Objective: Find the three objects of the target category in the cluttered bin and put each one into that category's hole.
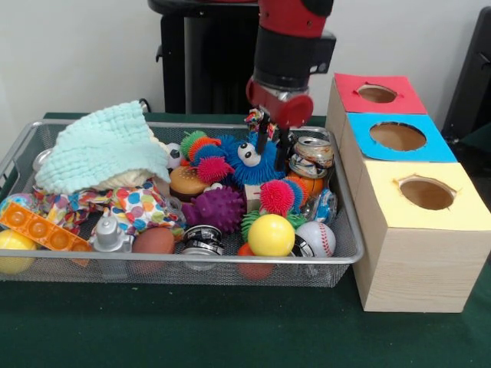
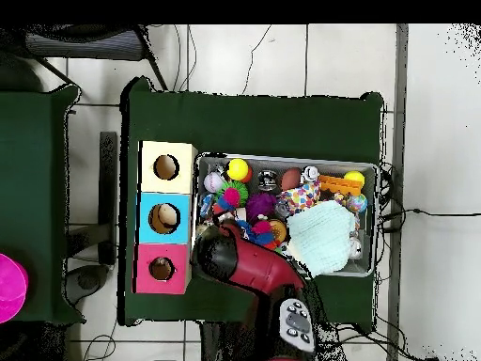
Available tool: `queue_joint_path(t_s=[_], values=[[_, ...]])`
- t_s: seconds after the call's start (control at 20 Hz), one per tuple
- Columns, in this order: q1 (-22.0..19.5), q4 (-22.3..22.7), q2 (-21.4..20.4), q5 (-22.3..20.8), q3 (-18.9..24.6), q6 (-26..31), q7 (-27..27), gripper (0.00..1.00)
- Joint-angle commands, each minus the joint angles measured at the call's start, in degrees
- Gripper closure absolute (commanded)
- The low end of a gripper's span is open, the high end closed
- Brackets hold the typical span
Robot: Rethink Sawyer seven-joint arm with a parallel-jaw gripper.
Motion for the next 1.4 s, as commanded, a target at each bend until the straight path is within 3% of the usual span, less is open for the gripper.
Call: queue_joint_path(t_s=[0.05, 0.15, 0.2, 0.6, 1.0, 1.05, 1.4], values=[[-1.9, -3.0, 8.1, -3.7, 9.5, -1.4, 0.9, 0.00], [0.0, -4.3, 9.6, -3.8, 7.1, 0.5, 0.5, 0.00], [3.2, -6.5, 10.8, -3.5, 3.0, 4.6, 0.0, 0.00], [4.2, -10.4, 13.0, -5.8, -0.5, 12.5, -2.6, 0.00], [4.6, -13.4, 16.0, -8.2, -1.2, 10.0, -1.7, 0.00], [4.9, -13.6, 16.1, -8.6, -1.3, 10.1, -1.2, 1.00], [6.7, -14.3, 16.4, -9.0, -4.1, 7.1, 1.0, 1.00]])
